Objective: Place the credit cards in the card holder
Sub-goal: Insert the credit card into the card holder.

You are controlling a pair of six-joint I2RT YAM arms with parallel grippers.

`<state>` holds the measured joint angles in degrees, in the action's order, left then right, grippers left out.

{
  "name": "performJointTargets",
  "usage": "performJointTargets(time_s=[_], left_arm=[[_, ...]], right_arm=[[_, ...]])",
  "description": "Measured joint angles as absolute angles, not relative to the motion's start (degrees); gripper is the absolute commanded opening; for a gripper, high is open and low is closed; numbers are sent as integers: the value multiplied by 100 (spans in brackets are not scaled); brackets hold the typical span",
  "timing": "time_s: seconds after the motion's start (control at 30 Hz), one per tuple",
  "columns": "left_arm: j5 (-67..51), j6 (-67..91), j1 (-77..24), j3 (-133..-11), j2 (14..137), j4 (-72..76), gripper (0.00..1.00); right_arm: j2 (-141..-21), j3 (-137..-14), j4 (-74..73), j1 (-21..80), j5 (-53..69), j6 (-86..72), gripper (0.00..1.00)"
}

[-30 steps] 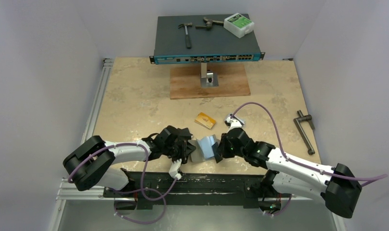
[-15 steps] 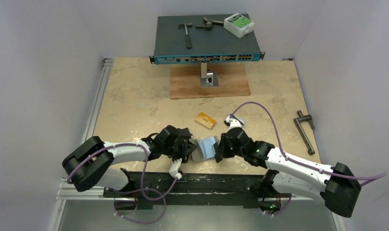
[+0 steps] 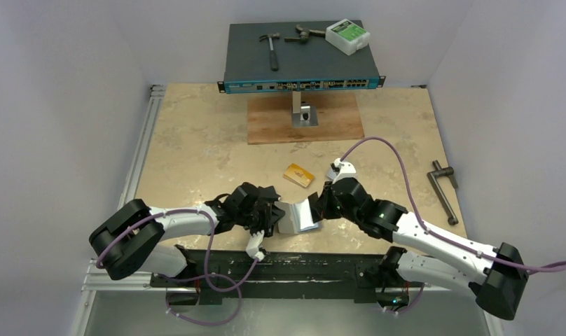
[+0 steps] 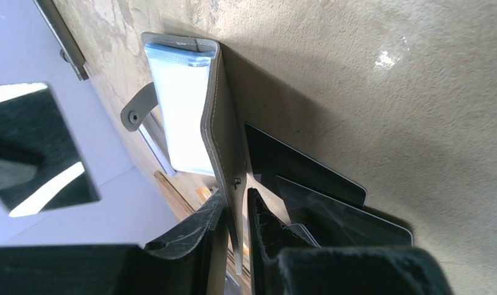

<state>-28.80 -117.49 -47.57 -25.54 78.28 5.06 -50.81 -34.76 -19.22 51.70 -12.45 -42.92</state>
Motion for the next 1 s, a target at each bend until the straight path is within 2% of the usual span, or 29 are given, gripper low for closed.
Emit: performJointTargets(time_s=[1.0], left_arm=[[-2823, -11751, -4753, -2447, 7828, 464, 11]], right_arm=[[-5811, -2954, -1660, 5170, -794, -4381, 0]])
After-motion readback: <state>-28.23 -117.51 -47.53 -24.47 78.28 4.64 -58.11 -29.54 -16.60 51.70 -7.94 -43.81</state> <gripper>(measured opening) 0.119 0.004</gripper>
